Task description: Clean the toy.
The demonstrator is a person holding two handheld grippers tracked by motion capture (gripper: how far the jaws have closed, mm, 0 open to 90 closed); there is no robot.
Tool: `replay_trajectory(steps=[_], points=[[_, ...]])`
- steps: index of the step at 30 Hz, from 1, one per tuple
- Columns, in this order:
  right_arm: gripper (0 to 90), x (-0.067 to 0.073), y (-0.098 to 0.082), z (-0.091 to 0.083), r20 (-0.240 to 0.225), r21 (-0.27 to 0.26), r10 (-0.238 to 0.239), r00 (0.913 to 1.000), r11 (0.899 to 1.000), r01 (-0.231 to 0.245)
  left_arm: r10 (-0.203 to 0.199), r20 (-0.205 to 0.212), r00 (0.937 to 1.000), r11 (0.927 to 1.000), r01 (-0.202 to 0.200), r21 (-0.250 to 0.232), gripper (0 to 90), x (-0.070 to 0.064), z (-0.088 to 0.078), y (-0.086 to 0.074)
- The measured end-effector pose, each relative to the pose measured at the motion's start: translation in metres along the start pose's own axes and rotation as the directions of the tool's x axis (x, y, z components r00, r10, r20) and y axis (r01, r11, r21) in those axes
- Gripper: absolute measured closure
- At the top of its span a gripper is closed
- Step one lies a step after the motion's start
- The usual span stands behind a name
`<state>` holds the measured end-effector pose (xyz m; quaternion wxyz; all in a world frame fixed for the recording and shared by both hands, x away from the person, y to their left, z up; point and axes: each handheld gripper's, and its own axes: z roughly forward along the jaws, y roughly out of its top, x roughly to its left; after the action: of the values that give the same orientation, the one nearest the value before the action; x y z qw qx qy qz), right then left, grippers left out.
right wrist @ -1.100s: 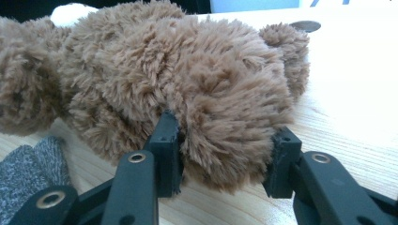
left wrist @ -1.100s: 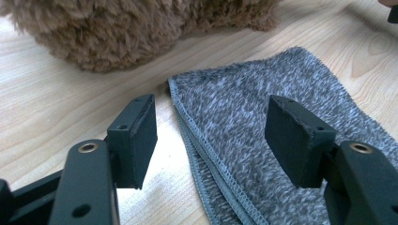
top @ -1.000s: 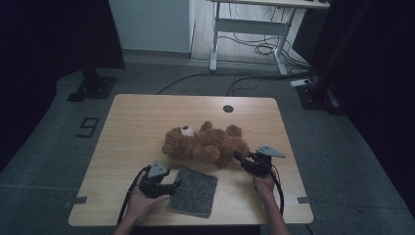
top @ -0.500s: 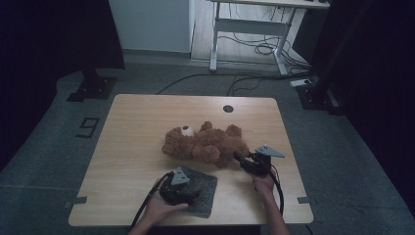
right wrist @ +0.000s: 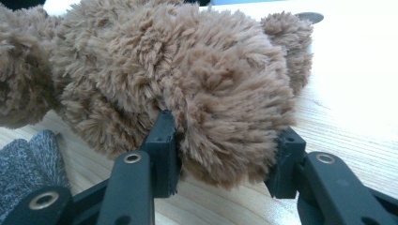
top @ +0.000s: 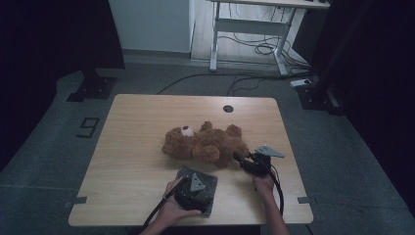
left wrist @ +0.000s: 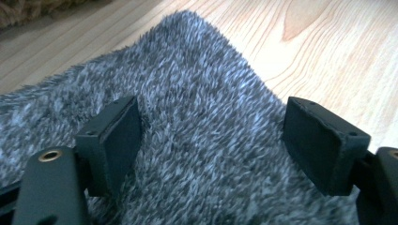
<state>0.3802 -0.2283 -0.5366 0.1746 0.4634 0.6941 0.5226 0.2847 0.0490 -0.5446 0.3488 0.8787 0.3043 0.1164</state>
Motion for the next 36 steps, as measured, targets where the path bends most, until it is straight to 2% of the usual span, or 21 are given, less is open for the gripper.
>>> replay_trajectory(steps=[3, 4, 11, 16, 18, 19, 21, 23, 28, 32, 33, 34, 36], points=[[54.4, 0.000, 0.000, 0.000, 0.000, 0.002, 0.000, 1.0000, 1.000, 0.000, -0.002, -0.010, 0.9999, 0.9998, 0.001, -0.019, 23.6, 0.001, -0.001, -0.003], [54.3, 0.001, 0.000, -0.001, 0.001, 0.002, -0.002, 1.0000, 1.000, 0.002, -0.010, -0.018, 0.9998, 0.9995, 0.010, -0.029, 30.5, 0.002, -0.003, -0.005], [54.2, 0.001, -0.001, -0.002, 0.001, 0.005, -0.001, 1.0000, 1.000, 0.001, -0.030, -0.035, 0.9989, 0.9975, 0.028, -0.064, 54.8, 0.010, -0.006, -0.010], [54.2, 0.001, -0.002, -0.002, -0.001, 0.004, 0.002, 1.0000, 1.000, -0.002, -0.023, -0.037, 0.9991, 0.9971, 0.020, -0.073, 67.0, 0.012, -0.010, -0.013], [54.3, 0.001, -0.002, -0.002, -0.001, 0.005, 0.001, 1.0000, 1.000, -0.001, -0.030, -0.022, 0.9993, 0.9966, 0.028, -0.078, 70.2, 0.014, -0.012, -0.015], [54.3, 0.001, -0.002, -0.002, -0.001, 0.005, 0.000, 1.0000, 1.000, 0.000, -0.049, 0.002, 0.9988, 0.9953, 0.049, -0.083, 71.5, 0.018, -0.013, -0.016], [54.3, 0.001, -0.002, -0.002, -0.002, 0.005, 0.002, 1.0000, 1.000, -0.002, -0.066, 0.022, 0.9976, 0.9935, 0.067, -0.092, 73.5, 0.022, -0.016, -0.018], [54.3, 0.001, -0.002, -0.003, -0.002, 0.005, 0.001, 1.0000, 1.000, -0.001, -0.071, 0.028, 0.9971, 0.9929, 0.073, -0.094, 75.2, 0.024, -0.017, -0.019], [54.3, 0.002, -0.001, -0.004, -0.002, 0.006, -0.003, 1.0000, 1.000, 0.003, -0.079, 0.059, 0.9951, 0.9885, 0.086, -0.125, 76.4, 0.035, -0.035, -0.023], [54.3, 0.002, -0.001, -0.004, -0.002, 0.007, -0.003, 1.0000, 1.000, 0.003, -0.101, 0.048, 0.9938, 0.9798, 0.108, -0.169, 77.1, 0.047, -0.053, -0.024], [54.3, 0.002, -0.001, -0.004, -0.001, 0.008, -0.004, 1.0000, 1.000, 0.004, -0.101, 0.048, 0.9938, 0.9798, 0.108, -0.169, 77.2, 0.047, -0.053, -0.024], [54.3, 0.002, -0.002, -0.004, -0.001, 0.008, -0.004, 1.0000, 1.000, 0.005, -0.119, 0.036, 0.9923, 0.9719, 0.124, -0.201, 77.2, 0.054, -0.065, -0.024], [54.4, 0.002, -0.002, -0.004, 0.000, 0.009, -0.006, 1.0000, 1.000, 0.006, -0.136, 0.027, 0.9903, 0.9622, 0.139, -0.234, 77.3, 0.061, -0.077, -0.024]])
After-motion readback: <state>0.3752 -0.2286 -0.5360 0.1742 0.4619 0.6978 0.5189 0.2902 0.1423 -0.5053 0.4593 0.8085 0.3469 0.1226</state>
